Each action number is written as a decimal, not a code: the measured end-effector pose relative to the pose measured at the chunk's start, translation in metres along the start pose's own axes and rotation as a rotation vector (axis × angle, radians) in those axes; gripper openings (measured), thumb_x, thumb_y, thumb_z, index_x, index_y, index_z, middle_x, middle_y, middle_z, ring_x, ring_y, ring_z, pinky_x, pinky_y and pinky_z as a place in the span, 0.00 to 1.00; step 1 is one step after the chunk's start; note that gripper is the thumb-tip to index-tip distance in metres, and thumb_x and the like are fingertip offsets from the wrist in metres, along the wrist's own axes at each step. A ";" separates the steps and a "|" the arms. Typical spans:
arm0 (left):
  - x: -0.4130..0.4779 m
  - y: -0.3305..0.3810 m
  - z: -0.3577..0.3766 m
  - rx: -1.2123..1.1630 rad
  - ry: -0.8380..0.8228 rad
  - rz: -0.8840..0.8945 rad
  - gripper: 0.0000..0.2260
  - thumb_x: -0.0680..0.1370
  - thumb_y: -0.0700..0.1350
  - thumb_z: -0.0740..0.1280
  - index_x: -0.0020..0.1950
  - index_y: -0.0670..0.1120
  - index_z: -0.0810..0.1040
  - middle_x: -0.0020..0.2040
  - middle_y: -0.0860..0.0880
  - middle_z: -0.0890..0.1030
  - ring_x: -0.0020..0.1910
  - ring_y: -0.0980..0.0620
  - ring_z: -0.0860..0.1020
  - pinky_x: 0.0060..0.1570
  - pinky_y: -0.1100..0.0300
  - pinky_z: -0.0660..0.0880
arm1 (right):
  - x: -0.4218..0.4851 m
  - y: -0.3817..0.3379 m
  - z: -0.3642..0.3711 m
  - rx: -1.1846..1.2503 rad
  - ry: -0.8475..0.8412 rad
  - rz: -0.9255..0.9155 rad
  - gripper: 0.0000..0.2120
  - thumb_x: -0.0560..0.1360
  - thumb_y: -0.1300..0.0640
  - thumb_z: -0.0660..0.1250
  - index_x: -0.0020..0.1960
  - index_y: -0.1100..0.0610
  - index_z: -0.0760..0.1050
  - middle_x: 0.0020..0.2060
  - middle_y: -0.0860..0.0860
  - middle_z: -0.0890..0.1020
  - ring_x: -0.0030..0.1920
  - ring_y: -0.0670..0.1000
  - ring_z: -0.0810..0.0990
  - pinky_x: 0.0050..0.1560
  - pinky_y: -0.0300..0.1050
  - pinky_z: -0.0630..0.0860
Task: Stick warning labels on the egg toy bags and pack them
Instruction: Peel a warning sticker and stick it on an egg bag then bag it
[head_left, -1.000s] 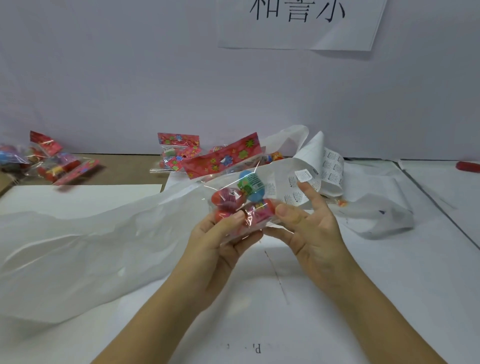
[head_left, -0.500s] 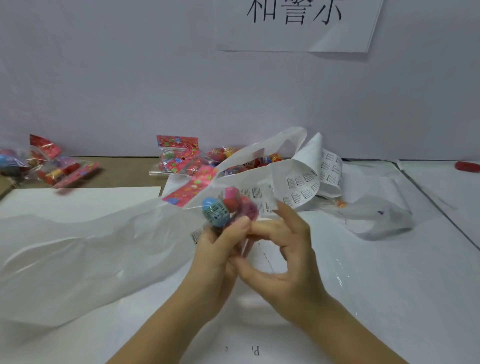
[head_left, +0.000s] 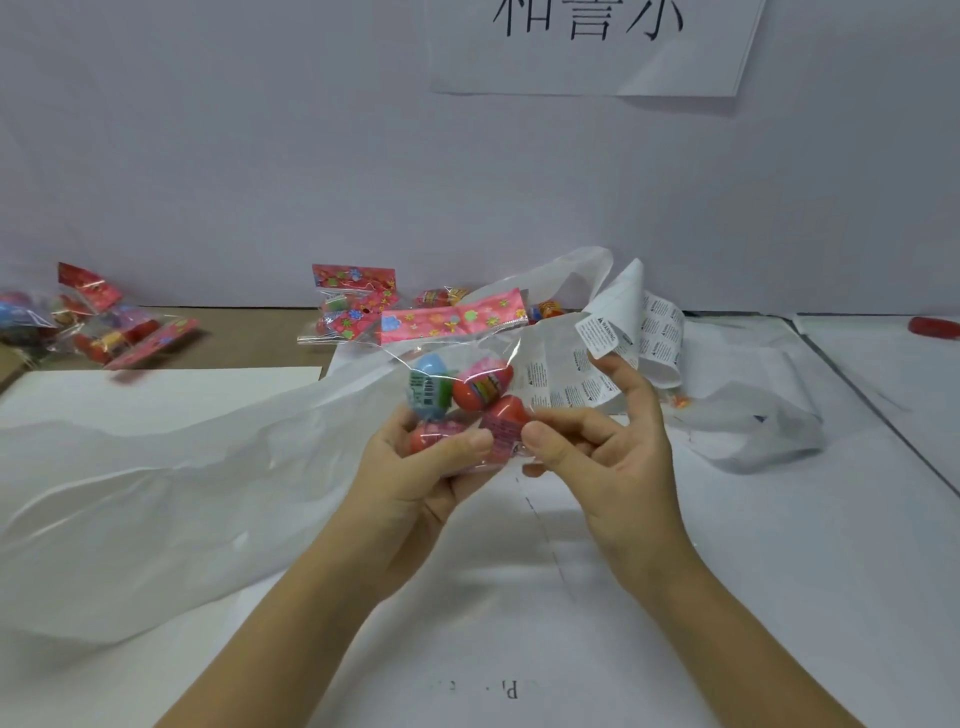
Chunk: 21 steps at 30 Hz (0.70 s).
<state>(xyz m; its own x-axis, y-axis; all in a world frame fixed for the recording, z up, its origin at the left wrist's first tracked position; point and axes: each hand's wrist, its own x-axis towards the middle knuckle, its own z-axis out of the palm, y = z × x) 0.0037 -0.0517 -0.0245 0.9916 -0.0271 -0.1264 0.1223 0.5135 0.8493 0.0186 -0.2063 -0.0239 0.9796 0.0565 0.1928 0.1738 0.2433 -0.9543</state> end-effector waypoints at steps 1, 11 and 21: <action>-0.001 0.000 0.001 0.016 0.009 0.002 0.26 0.65 0.34 0.77 0.62 0.38 0.76 0.52 0.38 0.84 0.50 0.43 0.84 0.45 0.58 0.81 | -0.001 0.000 0.001 -0.010 0.005 0.001 0.33 0.64 0.58 0.73 0.64 0.43 0.62 0.41 0.52 0.86 0.38 0.48 0.84 0.38 0.39 0.79; -0.003 0.001 0.004 -0.027 0.002 -0.028 0.23 0.67 0.40 0.74 0.60 0.41 0.77 0.52 0.39 0.85 0.50 0.42 0.84 0.42 0.57 0.82 | -0.003 -0.002 -0.002 -0.032 0.046 -0.037 0.28 0.71 0.67 0.70 0.62 0.43 0.65 0.42 0.51 0.86 0.38 0.50 0.84 0.38 0.40 0.80; -0.002 0.002 0.006 -0.010 0.087 0.005 0.35 0.53 0.41 0.78 0.60 0.42 0.76 0.50 0.40 0.85 0.46 0.42 0.85 0.37 0.58 0.82 | 0.001 -0.015 -0.009 0.103 -0.037 0.074 0.02 0.63 0.50 0.72 0.36 0.47 0.81 0.24 0.50 0.75 0.23 0.50 0.72 0.23 0.41 0.70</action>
<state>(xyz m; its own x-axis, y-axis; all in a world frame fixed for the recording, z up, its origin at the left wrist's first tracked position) 0.0023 -0.0559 -0.0200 0.9847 0.0504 -0.1666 0.1162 0.5221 0.8449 0.0176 -0.2188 -0.0117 0.9846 0.1134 0.1329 0.0879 0.3356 -0.9379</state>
